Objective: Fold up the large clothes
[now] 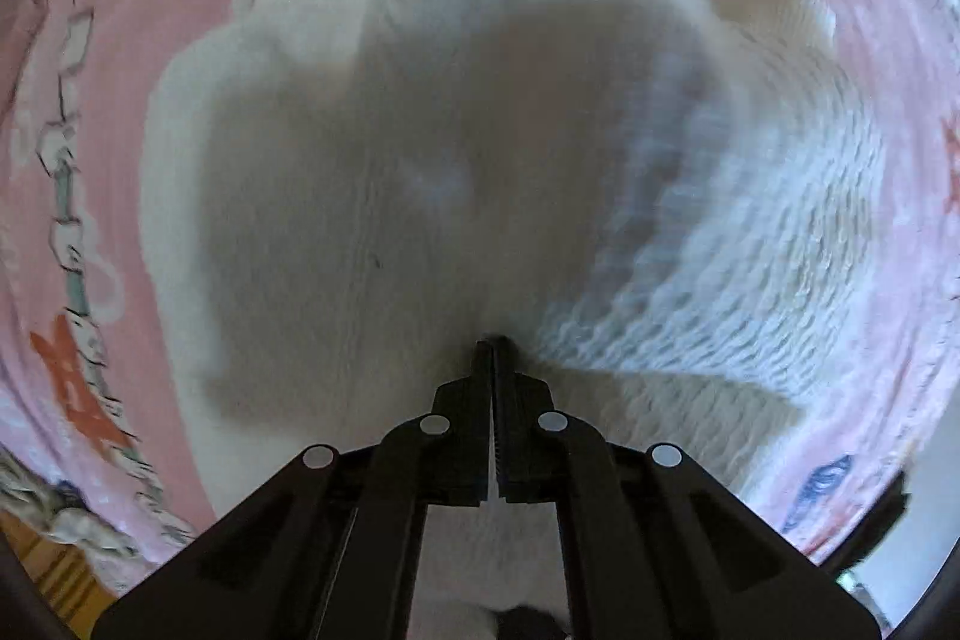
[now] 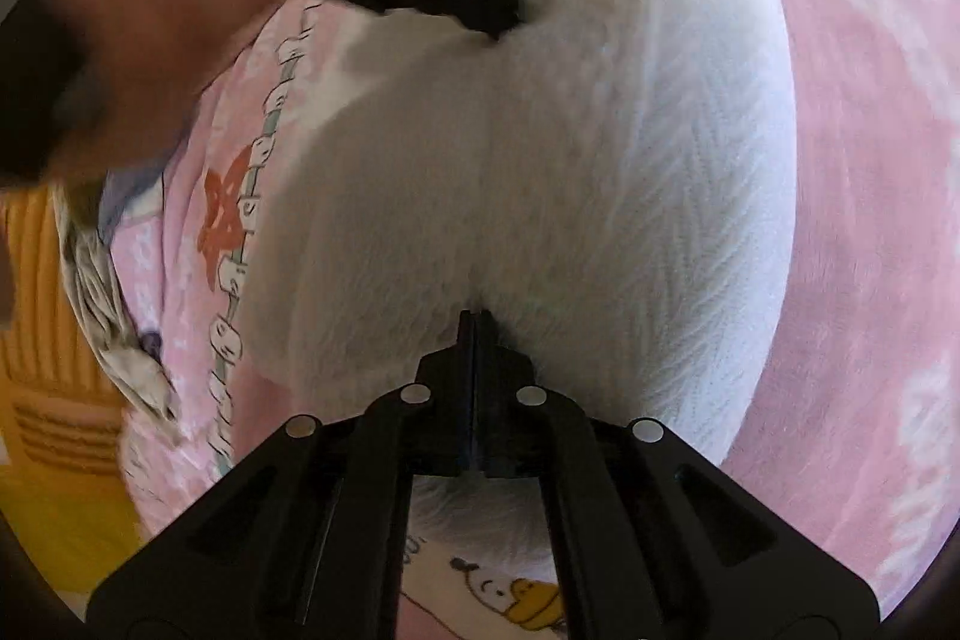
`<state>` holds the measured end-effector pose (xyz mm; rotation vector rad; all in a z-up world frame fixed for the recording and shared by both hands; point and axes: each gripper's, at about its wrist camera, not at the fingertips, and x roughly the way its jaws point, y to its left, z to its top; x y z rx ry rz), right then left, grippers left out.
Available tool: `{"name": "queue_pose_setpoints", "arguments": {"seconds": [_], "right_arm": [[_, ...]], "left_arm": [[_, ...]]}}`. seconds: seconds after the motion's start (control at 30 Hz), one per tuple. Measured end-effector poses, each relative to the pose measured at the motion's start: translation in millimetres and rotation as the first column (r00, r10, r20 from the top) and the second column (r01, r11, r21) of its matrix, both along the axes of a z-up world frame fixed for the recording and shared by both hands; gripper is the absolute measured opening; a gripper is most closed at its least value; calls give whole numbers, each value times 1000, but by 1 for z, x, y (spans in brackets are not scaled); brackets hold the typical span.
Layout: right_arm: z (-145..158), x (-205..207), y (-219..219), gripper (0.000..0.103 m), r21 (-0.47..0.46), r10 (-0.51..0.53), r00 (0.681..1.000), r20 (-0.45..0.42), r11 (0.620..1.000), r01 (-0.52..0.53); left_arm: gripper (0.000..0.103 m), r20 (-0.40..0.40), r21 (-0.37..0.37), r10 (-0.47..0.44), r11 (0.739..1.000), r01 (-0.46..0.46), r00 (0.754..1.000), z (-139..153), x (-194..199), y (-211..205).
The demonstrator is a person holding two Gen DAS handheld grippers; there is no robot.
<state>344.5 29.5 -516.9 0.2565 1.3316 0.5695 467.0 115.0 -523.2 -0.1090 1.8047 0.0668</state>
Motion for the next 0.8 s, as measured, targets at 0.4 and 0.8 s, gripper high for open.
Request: {"name": "queue_pose_setpoints", "arguments": {"seconds": [0.4, 0.8], "right_arm": [[43, 24, -158, 78, 150, -333, 940, -74, 928, 341], [-53, 80, -140, 78, 286, -278, 887, -369, 874, 393]], "left_arm": [[76, 177, -15, -172, 984, 177, 969, 86, -62, 41], [94, 131, -69, -123, 989, 133, 984, 27, -80, 102]]}}
